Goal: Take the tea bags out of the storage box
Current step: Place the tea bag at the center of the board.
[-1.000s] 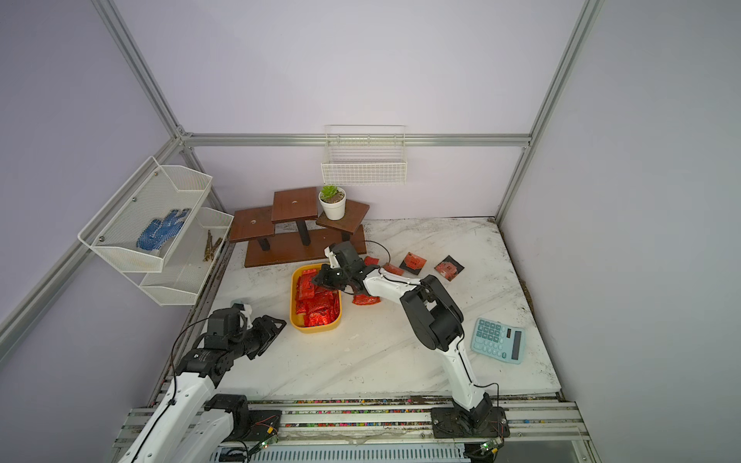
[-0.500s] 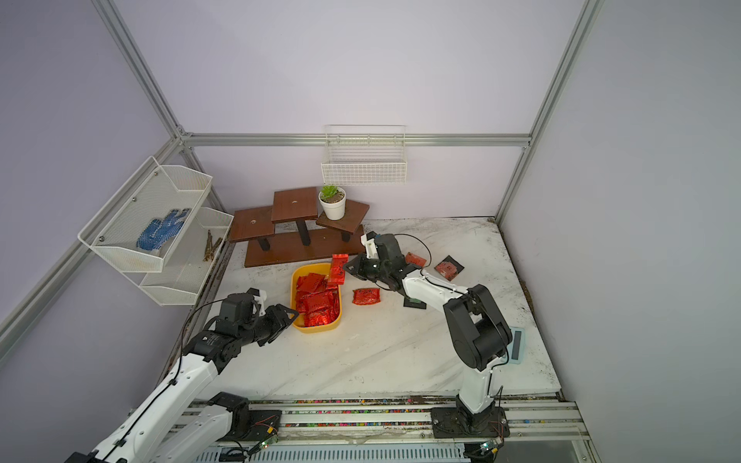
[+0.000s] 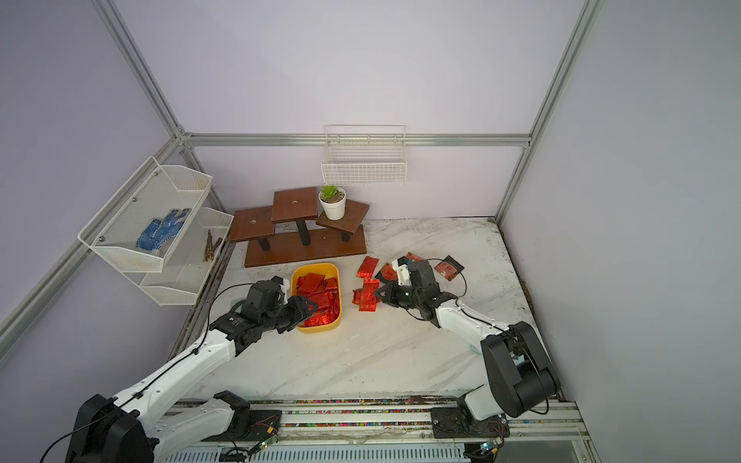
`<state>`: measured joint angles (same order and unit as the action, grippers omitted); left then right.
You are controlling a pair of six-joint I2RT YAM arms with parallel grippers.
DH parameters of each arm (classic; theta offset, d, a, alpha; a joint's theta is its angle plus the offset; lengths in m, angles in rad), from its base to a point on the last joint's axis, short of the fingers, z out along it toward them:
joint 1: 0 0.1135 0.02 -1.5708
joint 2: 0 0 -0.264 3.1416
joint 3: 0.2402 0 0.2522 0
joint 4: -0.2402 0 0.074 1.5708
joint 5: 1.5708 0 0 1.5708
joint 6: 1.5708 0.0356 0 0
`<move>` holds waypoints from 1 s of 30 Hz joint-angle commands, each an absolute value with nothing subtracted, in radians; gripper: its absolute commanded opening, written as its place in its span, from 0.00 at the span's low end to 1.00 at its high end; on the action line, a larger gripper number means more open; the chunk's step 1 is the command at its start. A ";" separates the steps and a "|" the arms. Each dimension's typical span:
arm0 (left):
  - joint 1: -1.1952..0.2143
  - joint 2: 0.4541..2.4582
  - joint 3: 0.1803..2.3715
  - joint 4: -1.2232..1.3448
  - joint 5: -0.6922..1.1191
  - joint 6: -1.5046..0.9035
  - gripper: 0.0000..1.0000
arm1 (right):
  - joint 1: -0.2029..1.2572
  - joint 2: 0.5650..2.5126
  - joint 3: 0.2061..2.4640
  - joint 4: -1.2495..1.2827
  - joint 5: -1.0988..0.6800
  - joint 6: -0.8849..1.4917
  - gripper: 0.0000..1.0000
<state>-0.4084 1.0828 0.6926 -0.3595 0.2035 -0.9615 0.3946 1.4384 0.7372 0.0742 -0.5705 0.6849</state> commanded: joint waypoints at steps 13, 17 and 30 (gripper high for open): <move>-0.412 1.065 0.715 -0.340 0.160 -0.957 0.56 | 0.492 1.432 0.477 0.268 -0.559 0.769 0.00; -0.412 1.056 0.710 -0.348 0.152 -0.955 0.56 | 0.530 1.493 0.504 0.313 -0.546 0.793 0.00; -0.390 1.013 0.649 -0.339 0.144 -0.959 0.58 | 0.555 1.634 0.560 0.382 -0.482 0.832 0.00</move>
